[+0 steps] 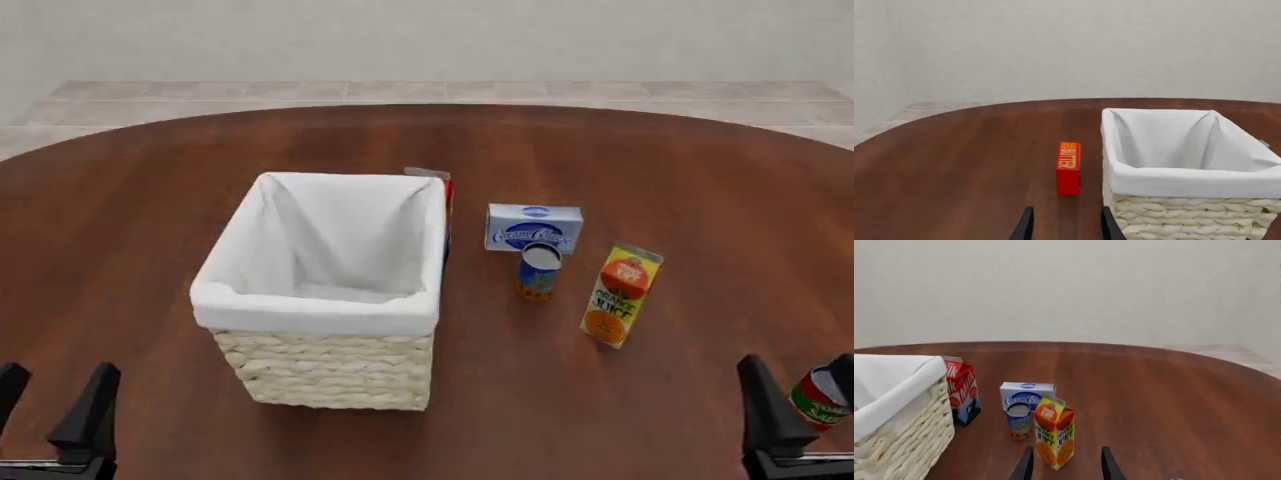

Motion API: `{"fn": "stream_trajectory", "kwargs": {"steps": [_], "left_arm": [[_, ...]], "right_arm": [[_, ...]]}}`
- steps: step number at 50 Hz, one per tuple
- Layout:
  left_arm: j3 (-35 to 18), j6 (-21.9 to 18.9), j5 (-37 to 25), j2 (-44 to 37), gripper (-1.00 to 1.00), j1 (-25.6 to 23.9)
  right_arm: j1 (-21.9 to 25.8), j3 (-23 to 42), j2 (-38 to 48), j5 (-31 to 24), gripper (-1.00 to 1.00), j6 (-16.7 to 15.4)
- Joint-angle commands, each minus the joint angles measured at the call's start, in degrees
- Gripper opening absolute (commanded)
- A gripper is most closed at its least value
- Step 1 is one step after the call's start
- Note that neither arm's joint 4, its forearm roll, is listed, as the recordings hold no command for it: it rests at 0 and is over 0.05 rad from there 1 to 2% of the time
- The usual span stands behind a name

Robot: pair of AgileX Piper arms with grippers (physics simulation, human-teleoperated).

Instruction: Pick up the alphabet soup and the tomato sauce, and put them in the basket.

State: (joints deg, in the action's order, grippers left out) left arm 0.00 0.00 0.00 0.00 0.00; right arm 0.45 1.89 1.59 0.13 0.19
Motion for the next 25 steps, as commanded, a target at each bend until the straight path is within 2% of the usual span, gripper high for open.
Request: {"fn": "stream_trajectory", "kwargs": {"steps": [1,11,13,25], "left_arm": [[0.0,0.0,0.0,0.0,1.00,0.0],[0.0,0.0,0.0,0.0,1.00,0.0],[0.0,0.0,0.0,0.0,1.00,0.0],[0.0,0.0,0.0,0.0,1.00,0.0]], "right_arm": [[-0.2,2.1,0.4,-1.1,1.00,0.3],[-0.5,4.9,1.2,-3.3,1.00,0.3],[-2.7,5.7,3.4,-2.7,1.00,0.1],[-5.0,10.3,6.5,-6.1,1.00,-0.3]]}}
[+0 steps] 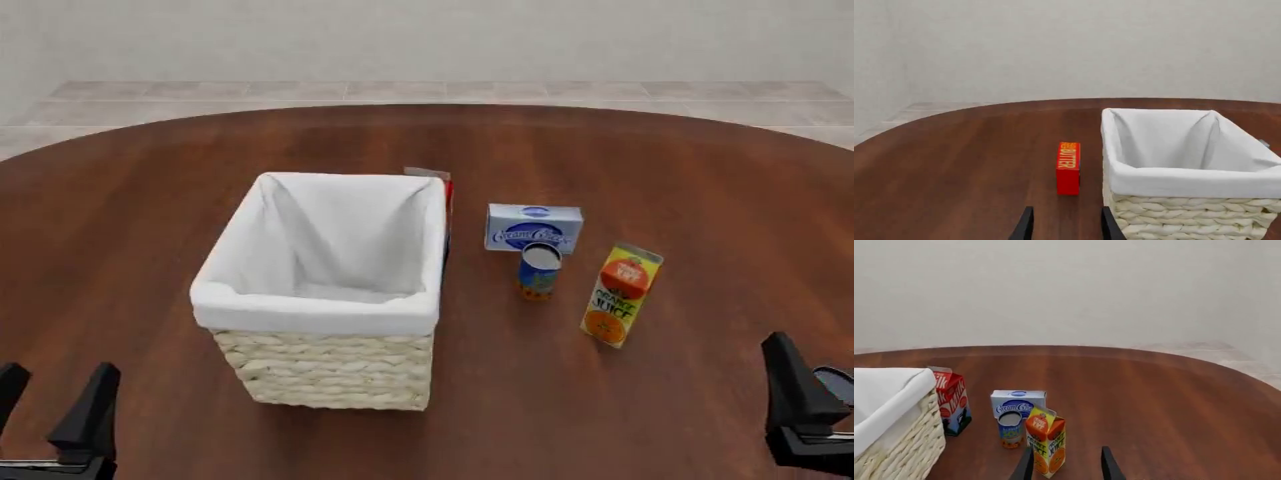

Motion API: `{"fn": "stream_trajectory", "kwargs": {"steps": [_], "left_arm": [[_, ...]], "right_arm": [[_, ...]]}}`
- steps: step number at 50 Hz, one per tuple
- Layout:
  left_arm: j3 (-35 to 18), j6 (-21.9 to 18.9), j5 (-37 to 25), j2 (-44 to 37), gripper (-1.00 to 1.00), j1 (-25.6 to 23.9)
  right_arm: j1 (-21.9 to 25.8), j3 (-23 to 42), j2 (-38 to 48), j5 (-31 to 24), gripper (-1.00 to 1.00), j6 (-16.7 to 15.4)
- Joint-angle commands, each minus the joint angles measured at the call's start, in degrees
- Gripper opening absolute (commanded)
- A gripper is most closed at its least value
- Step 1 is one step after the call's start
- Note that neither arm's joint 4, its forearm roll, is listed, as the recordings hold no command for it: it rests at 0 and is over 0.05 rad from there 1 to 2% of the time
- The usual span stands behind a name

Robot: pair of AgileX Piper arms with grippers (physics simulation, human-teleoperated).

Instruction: Pick up the alphabet soup and the tomato sauce, and put them in the basket.

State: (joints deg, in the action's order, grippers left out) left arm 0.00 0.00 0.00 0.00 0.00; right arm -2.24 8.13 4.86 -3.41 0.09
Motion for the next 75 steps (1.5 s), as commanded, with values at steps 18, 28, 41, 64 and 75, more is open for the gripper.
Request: {"fn": "stream_trajectory", "kwargs": {"steps": [18,28,41,64,75], "left_arm": [[0.0,0.0,0.0,0.0,1.00,0.0],[0.0,0.0,0.0,0.0,1.00,0.0],[0.0,0.0,0.0,0.0,1.00,0.0],[0.0,0.0,0.0,0.0,1.00,0.0],[0.0,0.0,0.0,0.0,1.00,0.0]], "right_arm": [[-7.2,12.3,9.1,-6.5,1.00,-1.9],[-10.7,16.5,13.8,-8.6,1.00,-2.0],[-16.6,15.9,19.5,-6.7,1.00,-4.1],[-27.7,17.7,30.7,-5.4,1.00,-6.8],[-30.2,19.8,34.4,-6.4,1.00,-7.3]]}}
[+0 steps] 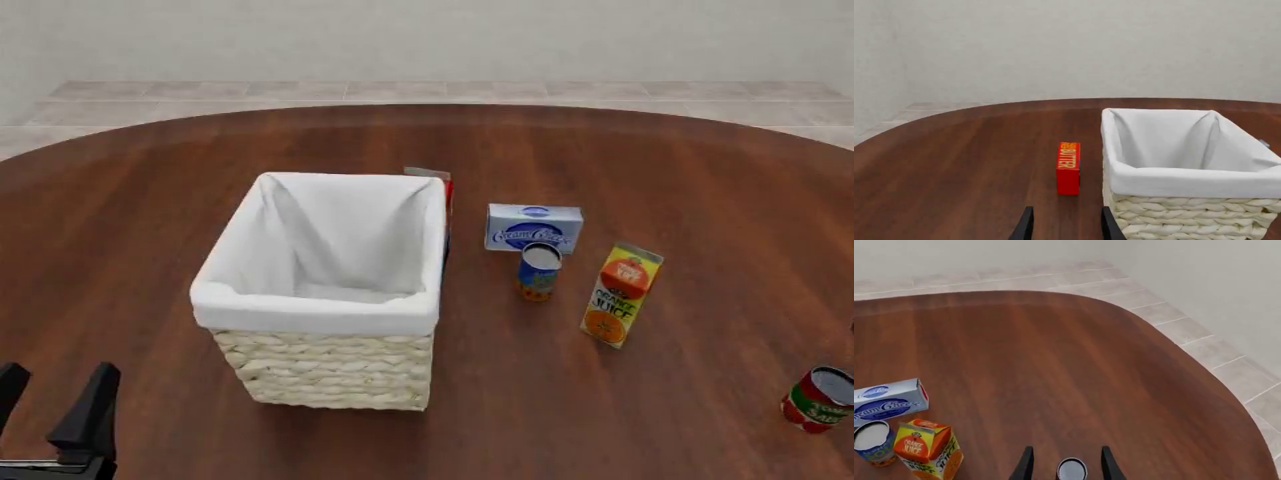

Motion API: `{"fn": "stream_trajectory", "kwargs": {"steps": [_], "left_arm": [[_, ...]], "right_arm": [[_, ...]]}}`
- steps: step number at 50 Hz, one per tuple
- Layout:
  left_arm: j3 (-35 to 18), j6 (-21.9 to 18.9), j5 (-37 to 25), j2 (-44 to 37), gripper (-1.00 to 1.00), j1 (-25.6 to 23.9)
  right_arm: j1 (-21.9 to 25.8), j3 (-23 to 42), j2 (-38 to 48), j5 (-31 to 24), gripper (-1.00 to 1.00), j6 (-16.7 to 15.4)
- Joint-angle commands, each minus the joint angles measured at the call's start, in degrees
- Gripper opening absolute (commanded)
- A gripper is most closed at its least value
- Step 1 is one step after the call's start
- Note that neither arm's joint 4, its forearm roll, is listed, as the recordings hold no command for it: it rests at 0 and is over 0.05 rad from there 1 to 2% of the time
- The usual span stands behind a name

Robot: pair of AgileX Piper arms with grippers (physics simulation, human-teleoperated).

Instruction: Pick up the alphabet soup and the tomato sauce, and put them in the basket.

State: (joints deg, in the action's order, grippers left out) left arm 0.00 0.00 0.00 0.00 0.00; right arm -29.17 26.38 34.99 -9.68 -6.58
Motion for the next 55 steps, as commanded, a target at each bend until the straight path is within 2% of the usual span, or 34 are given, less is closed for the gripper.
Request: {"fn": "stream_trajectory", "kwargs": {"steps": [1,7,10,23,33,55], "left_arm": [[0.0,0.0,0.0,0.0,1.00,0.0],[0.0,0.0,0.0,0.0,1.00,0.0],[0.0,0.0,0.0,0.0,1.00,0.0],[0.0,0.0,0.0,0.0,1.00,0.0],[0.0,0.0,0.0,0.0,1.00,0.0],[0.0,0.0,0.0,0.0,1.00,0.0]], "right_arm": [[-3.5,1.6,4.3,-0.1,1.00,-0.8],[-3.7,1.8,5.1,-0.8,1.00,-0.8],[-4.4,1.6,6.9,-0.5,1.00,-2.0],[-4.8,1.7,12.2,-0.6,1.00,-1.2],[-6.1,1.1,15.2,0.7,1.00,-1.8],[-5.1,-0.2,23.0,3.5,1.00,0.5]]}}
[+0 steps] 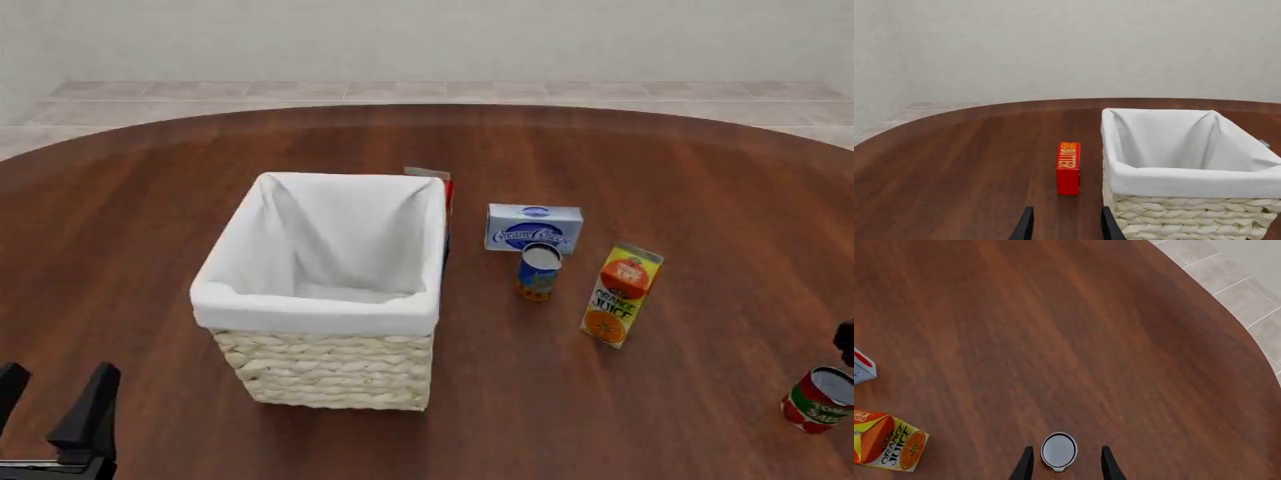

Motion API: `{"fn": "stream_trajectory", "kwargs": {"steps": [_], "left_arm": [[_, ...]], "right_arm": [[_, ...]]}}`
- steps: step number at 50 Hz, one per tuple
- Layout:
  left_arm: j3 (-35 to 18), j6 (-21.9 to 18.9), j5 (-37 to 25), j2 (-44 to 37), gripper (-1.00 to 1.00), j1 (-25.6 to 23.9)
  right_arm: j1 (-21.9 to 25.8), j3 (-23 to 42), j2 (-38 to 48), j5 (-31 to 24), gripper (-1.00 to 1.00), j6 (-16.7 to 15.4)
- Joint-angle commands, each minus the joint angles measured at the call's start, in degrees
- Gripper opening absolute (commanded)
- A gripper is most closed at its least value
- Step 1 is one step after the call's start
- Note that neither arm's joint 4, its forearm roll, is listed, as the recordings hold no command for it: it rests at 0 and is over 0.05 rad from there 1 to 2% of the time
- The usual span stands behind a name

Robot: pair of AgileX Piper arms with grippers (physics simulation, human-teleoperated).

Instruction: Pick up the alphabet soup and the tomato sauce, and put them in the basket.

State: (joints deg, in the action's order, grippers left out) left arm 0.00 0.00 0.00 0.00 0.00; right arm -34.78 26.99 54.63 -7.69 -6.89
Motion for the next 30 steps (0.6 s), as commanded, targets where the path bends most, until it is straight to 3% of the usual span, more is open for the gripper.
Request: {"fn": "stream_trajectory", "kwargs": {"steps": [1,30], "left_arm": [[0.0,0.0,0.0,0.0,1.00,0.0],[0.0,0.0,0.0,0.0,1.00,0.0]], "right_arm": [[0.5,-0.9,3.4,1.6,1.00,0.7],[1.2,-4.0,10.1,8.7,1.00,0.2]]}}
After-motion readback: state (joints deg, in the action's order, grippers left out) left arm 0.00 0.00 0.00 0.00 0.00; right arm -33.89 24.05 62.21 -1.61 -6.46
